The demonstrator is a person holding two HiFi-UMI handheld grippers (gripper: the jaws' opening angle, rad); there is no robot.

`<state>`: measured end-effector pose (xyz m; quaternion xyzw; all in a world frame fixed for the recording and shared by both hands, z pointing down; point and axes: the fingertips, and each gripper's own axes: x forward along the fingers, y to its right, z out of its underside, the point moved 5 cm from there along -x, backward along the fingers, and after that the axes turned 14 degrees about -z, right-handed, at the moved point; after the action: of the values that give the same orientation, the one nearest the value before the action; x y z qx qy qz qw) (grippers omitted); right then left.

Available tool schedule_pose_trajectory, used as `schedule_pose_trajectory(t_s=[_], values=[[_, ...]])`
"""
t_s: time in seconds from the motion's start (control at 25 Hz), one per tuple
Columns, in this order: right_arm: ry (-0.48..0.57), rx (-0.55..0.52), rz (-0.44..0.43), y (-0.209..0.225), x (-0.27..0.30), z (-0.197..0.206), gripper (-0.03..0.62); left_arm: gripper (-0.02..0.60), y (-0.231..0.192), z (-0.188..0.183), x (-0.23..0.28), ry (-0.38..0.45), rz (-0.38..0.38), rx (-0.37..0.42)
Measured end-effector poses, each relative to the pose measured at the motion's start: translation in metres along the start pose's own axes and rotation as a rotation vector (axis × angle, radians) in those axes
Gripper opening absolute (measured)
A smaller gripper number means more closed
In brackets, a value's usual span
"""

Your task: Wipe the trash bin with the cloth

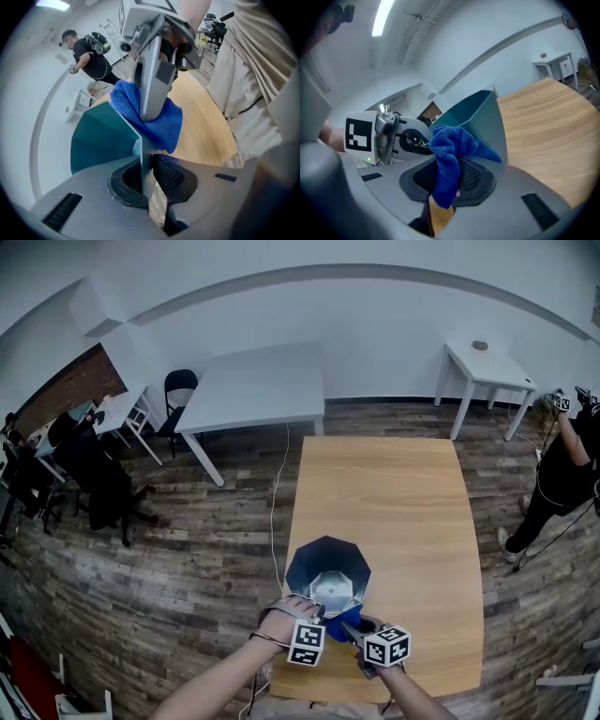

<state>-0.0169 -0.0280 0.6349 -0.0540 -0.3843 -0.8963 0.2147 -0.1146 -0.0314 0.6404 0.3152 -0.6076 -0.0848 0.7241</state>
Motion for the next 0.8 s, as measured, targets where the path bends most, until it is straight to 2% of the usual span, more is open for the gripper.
schedule_pose_trajectory(t_s=[0.24, 0.68, 0.8], values=[[-0.068, 0.024, 0.034, 0.035, 0.016, 0.024, 0.080, 0.041, -0.003, 0.000, 0.001, 0.028, 0.022, 0.054], [-0.259, 0.131, 0.129, 0.122, 0.061, 0.093, 0.080, 0.043, -0.006, 0.002, 0.004, 0.085, 0.030, 0.049], [-0.320, 0.115, 0.156, 0.141, 0.071, 0.106, 0.080, 0.043, -0.009, 0.001, 0.004, 0.098, 0.033, 0.055]])
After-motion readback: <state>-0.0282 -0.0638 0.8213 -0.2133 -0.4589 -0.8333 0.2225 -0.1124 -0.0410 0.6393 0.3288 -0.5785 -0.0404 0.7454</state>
